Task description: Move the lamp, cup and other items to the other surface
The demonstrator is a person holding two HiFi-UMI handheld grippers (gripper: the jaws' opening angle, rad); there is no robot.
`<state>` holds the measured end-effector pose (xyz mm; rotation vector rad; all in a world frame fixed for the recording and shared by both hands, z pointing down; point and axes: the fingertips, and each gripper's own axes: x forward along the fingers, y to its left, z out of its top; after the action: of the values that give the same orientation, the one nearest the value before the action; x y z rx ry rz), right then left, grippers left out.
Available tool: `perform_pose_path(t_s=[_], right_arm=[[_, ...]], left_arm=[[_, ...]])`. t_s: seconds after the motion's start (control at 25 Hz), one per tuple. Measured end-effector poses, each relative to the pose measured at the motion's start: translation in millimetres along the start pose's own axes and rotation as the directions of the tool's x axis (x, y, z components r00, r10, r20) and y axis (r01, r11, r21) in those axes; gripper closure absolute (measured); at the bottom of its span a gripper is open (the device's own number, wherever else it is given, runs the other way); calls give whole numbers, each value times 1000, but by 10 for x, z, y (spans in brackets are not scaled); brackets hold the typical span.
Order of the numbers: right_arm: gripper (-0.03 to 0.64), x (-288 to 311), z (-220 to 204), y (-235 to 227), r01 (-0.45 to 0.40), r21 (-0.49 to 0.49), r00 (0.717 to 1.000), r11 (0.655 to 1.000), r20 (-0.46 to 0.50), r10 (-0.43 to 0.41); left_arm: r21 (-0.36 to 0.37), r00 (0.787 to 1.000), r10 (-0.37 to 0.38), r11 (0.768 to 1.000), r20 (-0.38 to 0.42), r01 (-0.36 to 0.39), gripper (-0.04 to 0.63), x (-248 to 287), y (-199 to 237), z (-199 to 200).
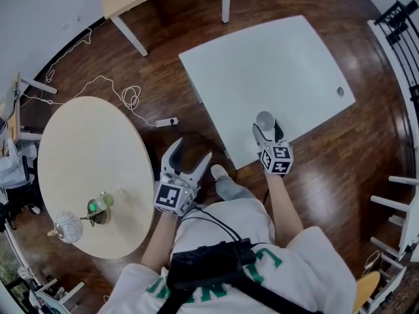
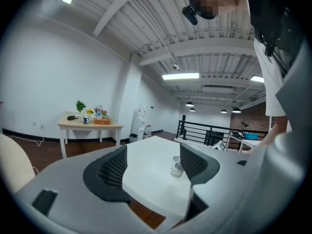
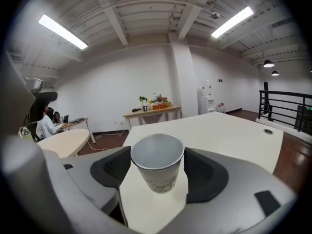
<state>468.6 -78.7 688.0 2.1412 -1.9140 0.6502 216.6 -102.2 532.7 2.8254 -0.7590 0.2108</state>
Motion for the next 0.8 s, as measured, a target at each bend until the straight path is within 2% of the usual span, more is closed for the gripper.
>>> perform_pose_path(t_s=[0.12, 0.24, 0.32, 0.44, 0.52, 0.6, 0.8], right_arm=[[262, -91, 183, 458, -73, -24, 997, 997, 26, 73], [262, -141, 265, 992, -153, -120, 987, 981, 22, 157], [262, -151, 319, 1381, -230, -163, 972, 959, 8, 235], [262, -144, 320, 2012, -352, -177, 935, 919, -28, 353], [262, -99, 260, 2442, -425, -187, 905, 885, -56, 423], [262, -30, 190, 2884, -500, -196, 866, 844, -80, 494], [262, 57, 28, 4130, -682, -233, 730, 693, -163, 664]], left_arm=[[0, 999, 28, 1000, 23, -28, 270, -243, 113, 31], [15, 996, 74, 997, 49, -75, 270, -538, 249, -2], [-9, 990, 128, 992, 62, -128, 270, -732, 328, 47], [-21, 975, 214, 977, 61, -213, 270, -1125, 510, 3], [-26, 959, 277, 961, 66, -276, 270, -1440, 664, -44], [-41, 934, 351, 936, 74, -348, 270, -1770, 814, -76], [-102, 843, 530, 847, 87, -522, 270, -2620, 1082, -184]])
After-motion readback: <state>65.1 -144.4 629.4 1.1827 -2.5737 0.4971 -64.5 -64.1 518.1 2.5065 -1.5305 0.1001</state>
